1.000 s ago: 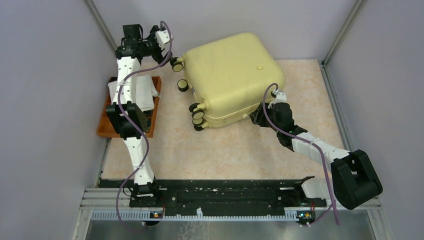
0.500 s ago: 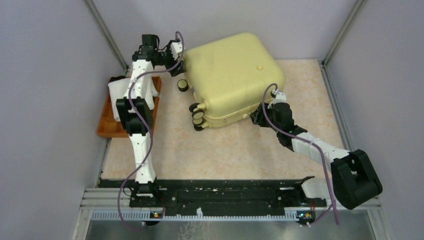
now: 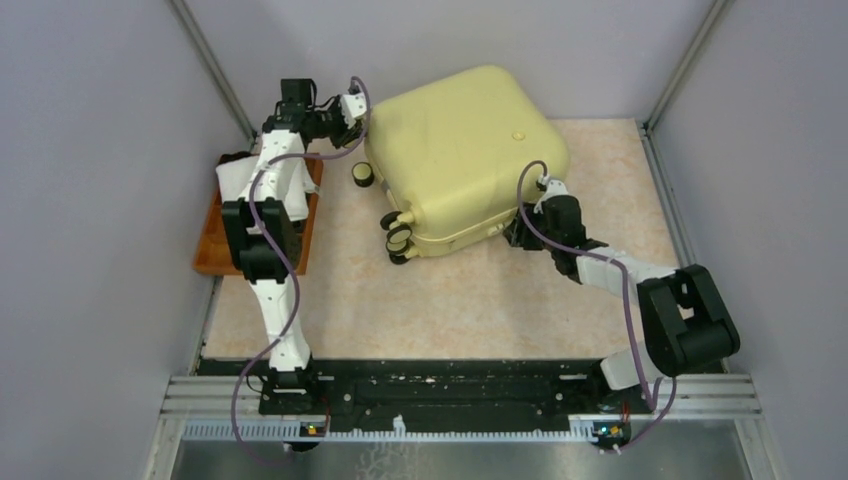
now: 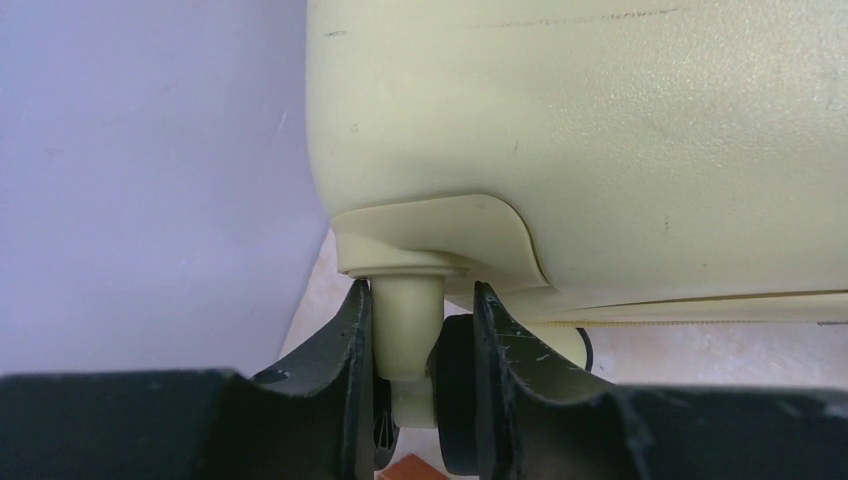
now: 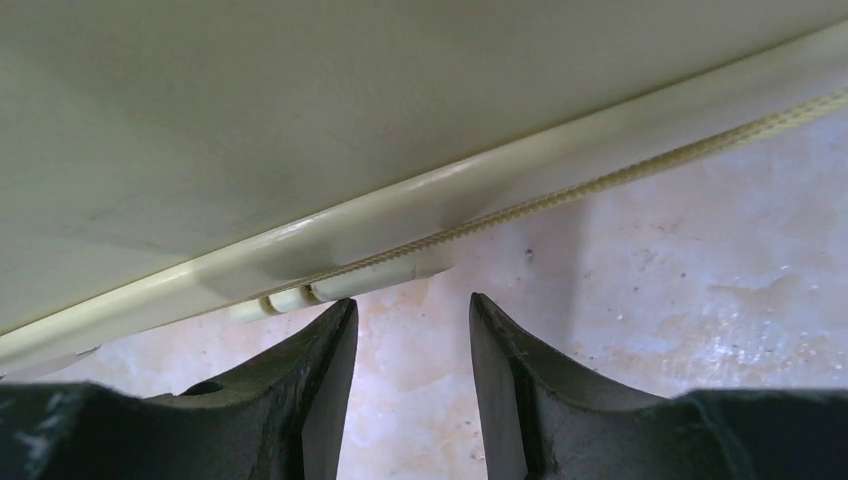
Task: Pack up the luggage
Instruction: Zip the luggage at the center of the board.
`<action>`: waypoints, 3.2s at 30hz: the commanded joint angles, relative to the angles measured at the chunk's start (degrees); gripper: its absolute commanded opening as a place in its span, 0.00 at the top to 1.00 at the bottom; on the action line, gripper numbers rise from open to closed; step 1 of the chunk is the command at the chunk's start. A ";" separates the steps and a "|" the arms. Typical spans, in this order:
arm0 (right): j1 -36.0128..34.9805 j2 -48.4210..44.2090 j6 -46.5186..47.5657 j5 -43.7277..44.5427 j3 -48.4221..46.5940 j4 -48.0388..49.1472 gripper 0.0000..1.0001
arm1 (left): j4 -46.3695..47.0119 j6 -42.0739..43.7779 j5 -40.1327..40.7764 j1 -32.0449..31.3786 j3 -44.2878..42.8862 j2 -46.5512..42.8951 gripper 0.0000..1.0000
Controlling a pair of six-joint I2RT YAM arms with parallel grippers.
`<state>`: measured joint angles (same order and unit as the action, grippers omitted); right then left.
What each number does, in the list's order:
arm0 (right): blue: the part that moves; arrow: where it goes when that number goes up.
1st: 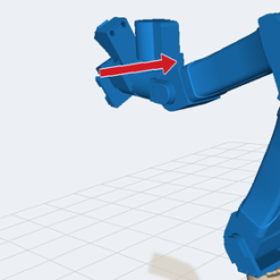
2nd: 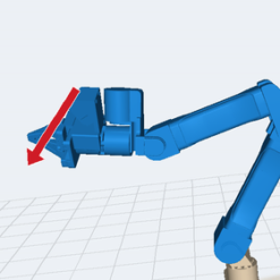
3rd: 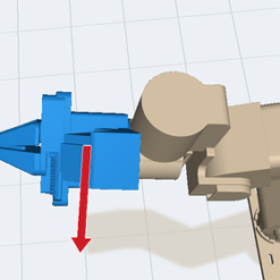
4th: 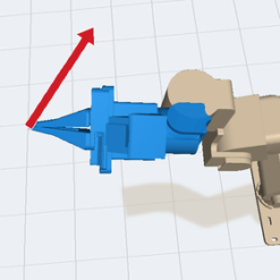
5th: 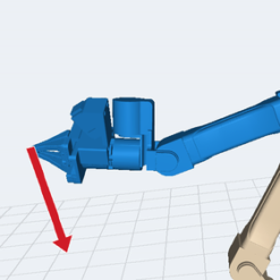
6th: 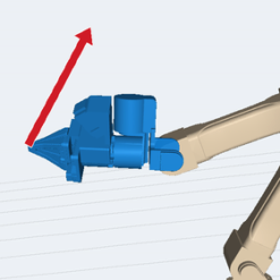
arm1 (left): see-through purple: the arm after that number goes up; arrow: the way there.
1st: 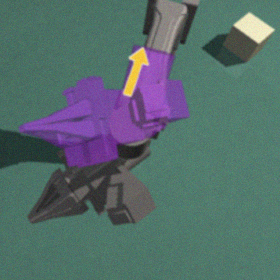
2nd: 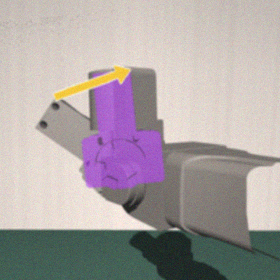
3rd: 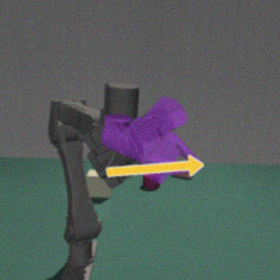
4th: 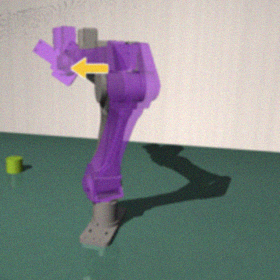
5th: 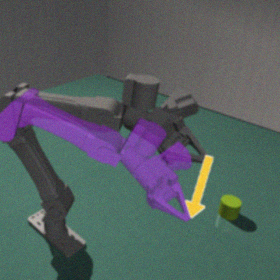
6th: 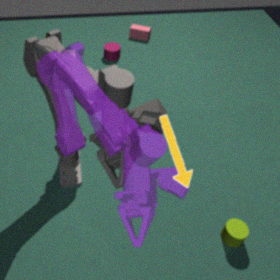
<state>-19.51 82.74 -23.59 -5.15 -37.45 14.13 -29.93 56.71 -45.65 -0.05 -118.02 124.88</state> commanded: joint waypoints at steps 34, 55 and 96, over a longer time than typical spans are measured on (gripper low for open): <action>-10.05 -12.48 14.38 -19.19 17.21 25.63 0.43 | 0.25 -28.52 13.24 -1.88 31.91 -35.86 1.00; -19.59 -9.03 17.17 0.43 17.24 31.77 1.00 | -1.74 -37.11 14.78 -1.88 30.23 -35.75 1.00; -25.77 -12.57 9.27 1.42 20.41 30.32 1.00 | -11.85 -20.62 11.11 -0.37 29.60 -26.91 0.65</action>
<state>-41.82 72.62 -13.72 -2.39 -17.23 42.17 -38.06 38.70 -27.05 -0.12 -85.23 98.48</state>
